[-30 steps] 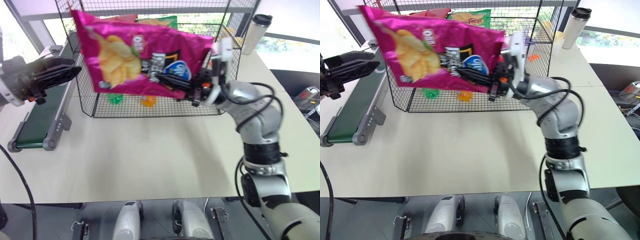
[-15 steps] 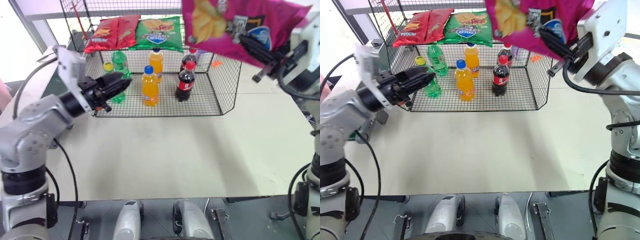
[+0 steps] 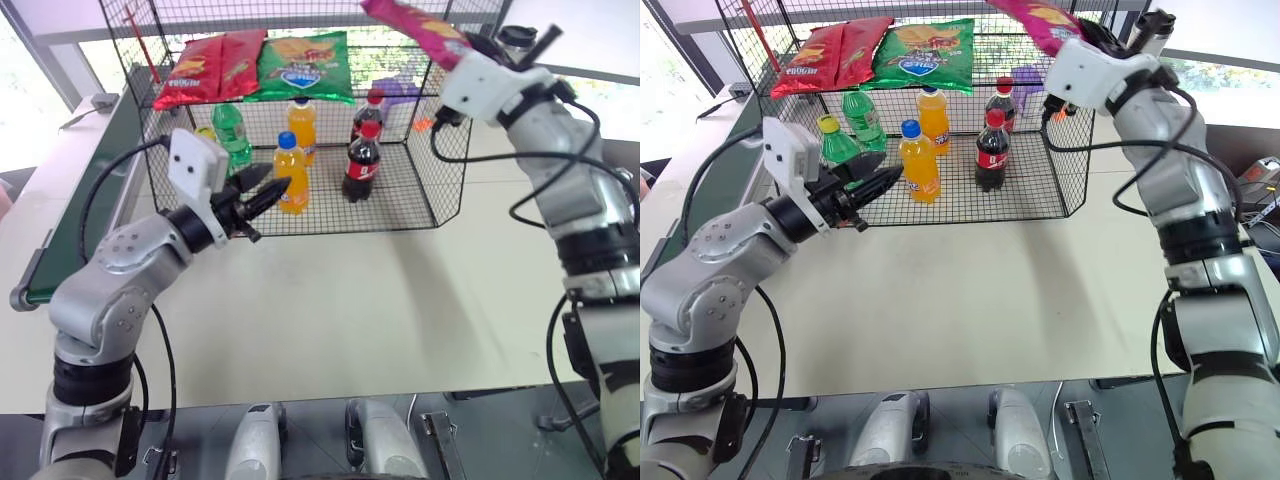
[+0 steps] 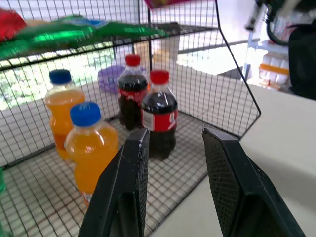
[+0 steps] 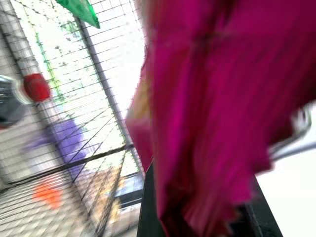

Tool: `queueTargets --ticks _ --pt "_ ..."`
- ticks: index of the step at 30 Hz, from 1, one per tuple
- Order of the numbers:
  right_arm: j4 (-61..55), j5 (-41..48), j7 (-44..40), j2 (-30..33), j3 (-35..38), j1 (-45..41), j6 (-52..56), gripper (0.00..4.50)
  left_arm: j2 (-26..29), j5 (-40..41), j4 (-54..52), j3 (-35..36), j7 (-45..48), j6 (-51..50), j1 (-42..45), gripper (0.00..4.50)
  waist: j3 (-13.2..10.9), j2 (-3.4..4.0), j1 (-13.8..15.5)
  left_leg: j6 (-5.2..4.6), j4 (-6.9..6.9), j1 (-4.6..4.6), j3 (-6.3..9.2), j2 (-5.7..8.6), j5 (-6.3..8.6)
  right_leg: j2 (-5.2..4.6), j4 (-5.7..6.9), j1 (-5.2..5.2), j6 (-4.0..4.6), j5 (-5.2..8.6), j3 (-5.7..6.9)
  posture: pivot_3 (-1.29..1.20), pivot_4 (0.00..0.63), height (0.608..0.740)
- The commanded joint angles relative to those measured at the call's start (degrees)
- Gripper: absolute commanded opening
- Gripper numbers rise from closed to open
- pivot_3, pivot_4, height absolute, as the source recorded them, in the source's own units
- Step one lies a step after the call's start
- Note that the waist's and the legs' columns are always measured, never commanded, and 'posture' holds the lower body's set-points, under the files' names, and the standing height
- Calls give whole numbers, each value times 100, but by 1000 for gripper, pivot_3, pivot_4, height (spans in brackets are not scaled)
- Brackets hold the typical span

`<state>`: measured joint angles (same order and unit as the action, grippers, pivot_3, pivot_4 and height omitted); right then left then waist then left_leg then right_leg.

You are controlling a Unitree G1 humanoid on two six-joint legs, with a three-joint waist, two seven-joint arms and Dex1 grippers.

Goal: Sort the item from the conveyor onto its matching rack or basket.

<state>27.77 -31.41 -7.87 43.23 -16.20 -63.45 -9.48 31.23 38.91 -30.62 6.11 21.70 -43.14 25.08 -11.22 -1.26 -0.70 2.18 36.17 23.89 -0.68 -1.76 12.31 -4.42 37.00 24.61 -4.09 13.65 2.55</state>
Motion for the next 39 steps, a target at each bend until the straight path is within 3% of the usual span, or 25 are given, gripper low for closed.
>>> queueTargets --ticks 1,7,12,18,23,25,28,39 --pt "109 -585 377 100 -130 -270 -301 0 -24 -20 -272 182 -105 99 21 1747 -1 -1 28 0 2 2 1 0 0 0 -1 0 0 0 0 0 150 740" --pt "648 -534 150 -189 -127 -498 -311 0 -103 -134 -170 84 -79 187 -5 1747 0 -2 -5 0 7 2 -9 5 0 -5 -3 0 -2 -2 -10 0 150 740" --pt "841 624 -844 -711 522 -754 377 0 -160 -296 -81 -9 -10 277 -26 1747 -1 -1 -23 -1 0 -9 -16 1 0 -2 2 -1 -5 -3 -16 0 150 740" --pt "1373 453 -1283 -589 301 -1117 496 0 -286 -414 -101 -65 -45 328 -92 1747 -1 0 9 -5 1 -8 -18 1 2 -2 -1 -2 -6 -4 -15 0 150 740" --pt "1708 446 -1440 -649 194 -1343 290 1984 -352 -523 -99 -110 -55 357 -121 1801 -1 0 -9 -4 2 -10 -21 2 2 -2 0 -2 -5 -3 -18 0 150 740" --pt "1692 740 -1862 -739 307 -1338 384 3127 -335 -577 -114 -105 -52 361 -169 1801 -1 0 -22 -4 0 -11 -21 2 2 -2 0 -2 -6 -4 -18 0 150 740" --pt "1627 1213 -2574 -790 510 -1394 641 4435 -331 -590 -105 -67 -32 369 -215 1801 -1 0 -39 -9 -4 -22 -31 -1 5 -1 3 -2 -6 -4 -25 0 150 740" --pt "1798 1880 -4263 -606 639 -1736 955 4435 -355 -702 -26 -83 -13 423 -213 1801 -1 0 -6 -11 -2 -26 -37 -2 6 1 2 -6 -6 -4 -29 0 150 740"
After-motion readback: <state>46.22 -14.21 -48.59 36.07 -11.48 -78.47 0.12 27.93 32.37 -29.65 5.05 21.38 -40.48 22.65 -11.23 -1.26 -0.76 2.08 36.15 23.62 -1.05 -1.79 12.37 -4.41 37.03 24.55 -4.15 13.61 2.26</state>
